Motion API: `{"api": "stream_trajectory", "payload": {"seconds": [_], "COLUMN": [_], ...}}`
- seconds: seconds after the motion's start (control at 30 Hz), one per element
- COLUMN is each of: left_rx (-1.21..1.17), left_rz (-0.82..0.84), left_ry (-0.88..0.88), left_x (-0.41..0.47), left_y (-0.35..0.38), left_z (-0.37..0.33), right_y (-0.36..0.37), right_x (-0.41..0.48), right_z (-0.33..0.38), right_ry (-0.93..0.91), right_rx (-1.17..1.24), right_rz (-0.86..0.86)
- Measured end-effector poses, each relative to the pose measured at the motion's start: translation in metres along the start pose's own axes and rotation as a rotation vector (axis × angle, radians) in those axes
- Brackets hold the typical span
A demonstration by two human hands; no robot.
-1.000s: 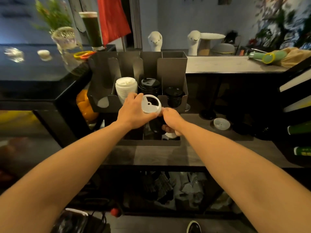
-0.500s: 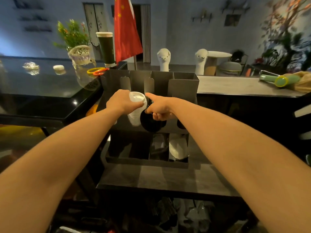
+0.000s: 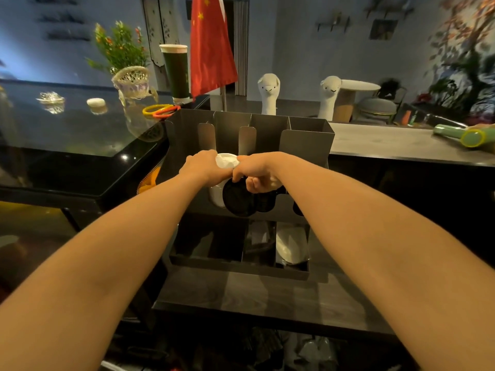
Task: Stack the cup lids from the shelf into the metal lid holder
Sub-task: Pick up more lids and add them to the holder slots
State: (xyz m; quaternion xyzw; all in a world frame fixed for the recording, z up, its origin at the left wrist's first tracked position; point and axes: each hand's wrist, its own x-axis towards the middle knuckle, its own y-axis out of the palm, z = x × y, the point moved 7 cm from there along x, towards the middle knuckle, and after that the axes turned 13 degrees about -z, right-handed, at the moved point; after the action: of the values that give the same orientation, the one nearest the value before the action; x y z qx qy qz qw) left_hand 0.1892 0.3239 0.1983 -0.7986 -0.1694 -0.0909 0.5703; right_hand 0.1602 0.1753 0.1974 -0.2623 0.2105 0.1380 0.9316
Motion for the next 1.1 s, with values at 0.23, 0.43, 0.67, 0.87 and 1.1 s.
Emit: {"api": "stream_trajectory", "payload": {"seconds": [0.23,0.43,0.67,0.87,1.1], "left_rx": [-0.011,-0.15,-0.471,-0.388,-0.187], "left_rz": [0.007,-0.275,-0.371,-0.297,-0.28], "left_ry": [-0.003,0.0,0.179,0.455,0.689], "left_x": [0.003,-0.022,-0.072,-0.098,-0.112], "left_y": [0.001,-0.023,-0.035,-0.029,-0.021], "left_z": [-0.001,-0.006,-0.034,-0.061,-0.108], "right_y": [0.0,0.0,-0.013,-0.028,-0.054], "right_x": [0.003,-0.002,-0.02,-0.04,-0.058], "right_z": [-0.01,-0.008,-0.018,-0.045,-0.081], "right_ry": [0.04,-0.067,-0.057,0.019,0.085], "right_rx": [0.028,0.121,0.231,0.506,0.771], "right_rz": [0.026,0.022,0.018,0.014,-0.015]}}
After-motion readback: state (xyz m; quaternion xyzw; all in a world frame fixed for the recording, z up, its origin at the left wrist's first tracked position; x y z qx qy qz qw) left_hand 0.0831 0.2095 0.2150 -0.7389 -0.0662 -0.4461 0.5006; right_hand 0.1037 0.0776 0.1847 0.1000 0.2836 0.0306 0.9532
